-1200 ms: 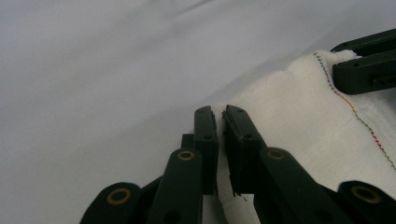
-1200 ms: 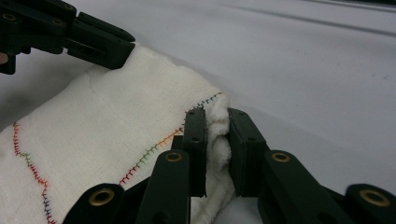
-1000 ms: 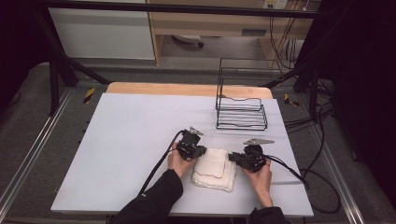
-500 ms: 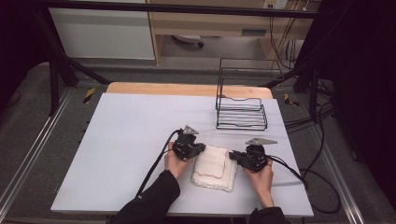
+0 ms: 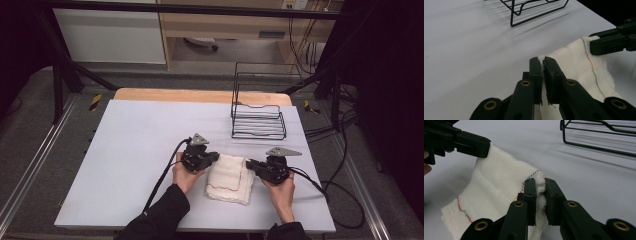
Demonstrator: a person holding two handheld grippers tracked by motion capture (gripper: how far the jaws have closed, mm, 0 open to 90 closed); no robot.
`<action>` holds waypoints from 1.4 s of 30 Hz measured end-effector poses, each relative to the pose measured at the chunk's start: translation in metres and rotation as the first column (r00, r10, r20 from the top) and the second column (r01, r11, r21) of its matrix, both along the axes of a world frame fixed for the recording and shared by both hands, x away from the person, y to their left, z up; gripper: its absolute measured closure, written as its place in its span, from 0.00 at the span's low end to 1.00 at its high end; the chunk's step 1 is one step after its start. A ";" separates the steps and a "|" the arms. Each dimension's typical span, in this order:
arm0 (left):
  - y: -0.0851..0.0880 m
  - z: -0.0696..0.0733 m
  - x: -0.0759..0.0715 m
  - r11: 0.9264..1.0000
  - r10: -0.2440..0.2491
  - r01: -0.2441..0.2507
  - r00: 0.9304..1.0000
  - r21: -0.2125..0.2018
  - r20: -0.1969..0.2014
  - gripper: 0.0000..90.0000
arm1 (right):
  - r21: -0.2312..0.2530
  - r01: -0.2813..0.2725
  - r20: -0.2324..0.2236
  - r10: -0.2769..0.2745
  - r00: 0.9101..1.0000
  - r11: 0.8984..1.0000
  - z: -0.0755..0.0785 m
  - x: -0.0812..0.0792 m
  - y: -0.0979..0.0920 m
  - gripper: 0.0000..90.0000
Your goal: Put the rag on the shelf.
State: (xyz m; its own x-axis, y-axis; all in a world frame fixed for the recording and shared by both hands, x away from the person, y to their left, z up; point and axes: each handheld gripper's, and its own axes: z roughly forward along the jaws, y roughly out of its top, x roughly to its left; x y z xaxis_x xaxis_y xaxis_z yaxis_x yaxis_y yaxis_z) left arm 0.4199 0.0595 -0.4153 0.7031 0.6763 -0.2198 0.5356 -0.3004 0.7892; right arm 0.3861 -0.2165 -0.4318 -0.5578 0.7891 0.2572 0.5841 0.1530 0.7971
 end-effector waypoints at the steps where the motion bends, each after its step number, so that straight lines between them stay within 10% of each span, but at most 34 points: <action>1: 0.000 0.001 -0.001 1.000 -0.002 0.002 1.000 -0.003 0.003 0.94 | 0.000 -0.001 0.006 0.001 1.000 1.000 0.001 -0.001 0.000 0.90; 42: 0.020 0.038 -0.034 0.992 0.000 0.018 0.989 -0.121 0.149 0.94 | 0.017 -0.014 0.199 0.011 0.980 1.000 0.047 -0.028 0.005 0.90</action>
State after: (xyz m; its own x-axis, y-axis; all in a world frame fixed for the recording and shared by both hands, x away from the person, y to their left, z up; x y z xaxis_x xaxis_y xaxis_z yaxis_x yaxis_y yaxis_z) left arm 0.3856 0.0796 -0.3776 0.7402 0.6441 -0.1933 0.4076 -0.2012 0.8907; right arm 0.3579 -0.2119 -0.3846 -0.6092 0.7779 0.1541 0.4114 0.1438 0.9000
